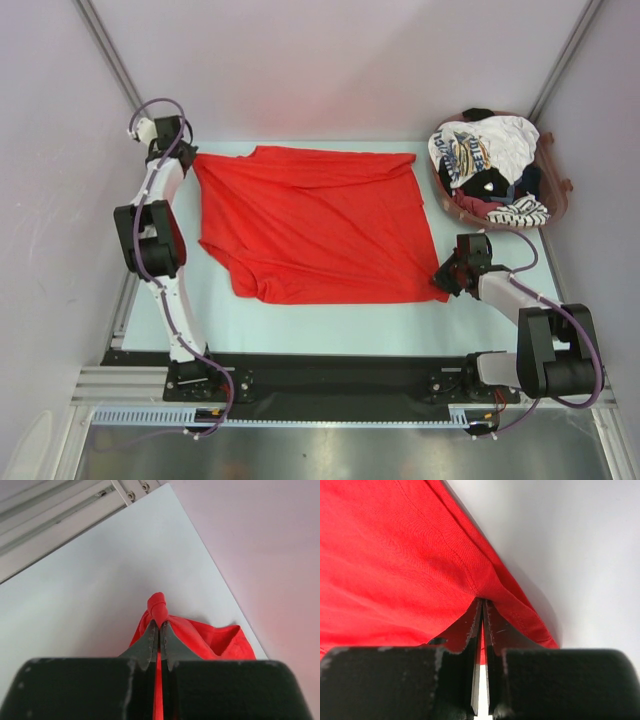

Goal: Fold and stack the tank tops
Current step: Flatten the tank top out

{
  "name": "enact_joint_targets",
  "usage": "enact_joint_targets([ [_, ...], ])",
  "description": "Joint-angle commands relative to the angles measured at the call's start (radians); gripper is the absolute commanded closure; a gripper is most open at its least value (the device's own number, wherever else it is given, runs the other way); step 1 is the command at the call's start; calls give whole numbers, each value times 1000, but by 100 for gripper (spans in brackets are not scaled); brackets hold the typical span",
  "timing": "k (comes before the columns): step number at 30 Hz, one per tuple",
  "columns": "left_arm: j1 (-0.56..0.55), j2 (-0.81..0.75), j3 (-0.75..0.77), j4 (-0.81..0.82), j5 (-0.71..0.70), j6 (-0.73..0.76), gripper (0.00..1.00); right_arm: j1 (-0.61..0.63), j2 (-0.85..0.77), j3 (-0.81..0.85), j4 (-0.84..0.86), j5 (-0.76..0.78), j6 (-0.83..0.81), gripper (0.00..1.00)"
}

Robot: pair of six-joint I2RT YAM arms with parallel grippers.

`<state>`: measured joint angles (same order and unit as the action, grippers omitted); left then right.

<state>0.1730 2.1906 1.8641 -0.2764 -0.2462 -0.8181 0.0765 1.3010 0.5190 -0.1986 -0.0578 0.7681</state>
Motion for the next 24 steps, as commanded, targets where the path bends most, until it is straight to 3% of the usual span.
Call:
enact_joint_targets([
  [1,6,-14,69,-40,-158,51,100,-6,7,-37,-36,38,-10,93],
  [6,51,43,148,-55,-119,63,98,-7,-6,-43,-39,39,-9,92],
  [8,65,70,187,-67,-97,79,89,-9,-9,-45,-38,39,-9,92],
  [9,68,102,232,-92,-85,86,77,-11,-11,-47,-38,38,-7,92],
  [10,68,119,260,-113,-70,97,37,-9,-11,-47,-35,36,-9,92],
  [13,69,167,337,-205,-33,85,10,-12,-9,-45,-29,32,-10,92],
  [14,68,152,322,-199,-13,79,9,-11,-8,-43,-27,29,-12,92],
  [15,65,140,301,-189,17,73,1,-11,-8,-40,-25,24,-13,91],
  [23,5,-64,55,-185,53,76,0,26,-51,25,-70,35,-61,83],
  [24,-3,-101,-47,-163,65,70,0,37,-57,35,-79,55,-65,80],
])
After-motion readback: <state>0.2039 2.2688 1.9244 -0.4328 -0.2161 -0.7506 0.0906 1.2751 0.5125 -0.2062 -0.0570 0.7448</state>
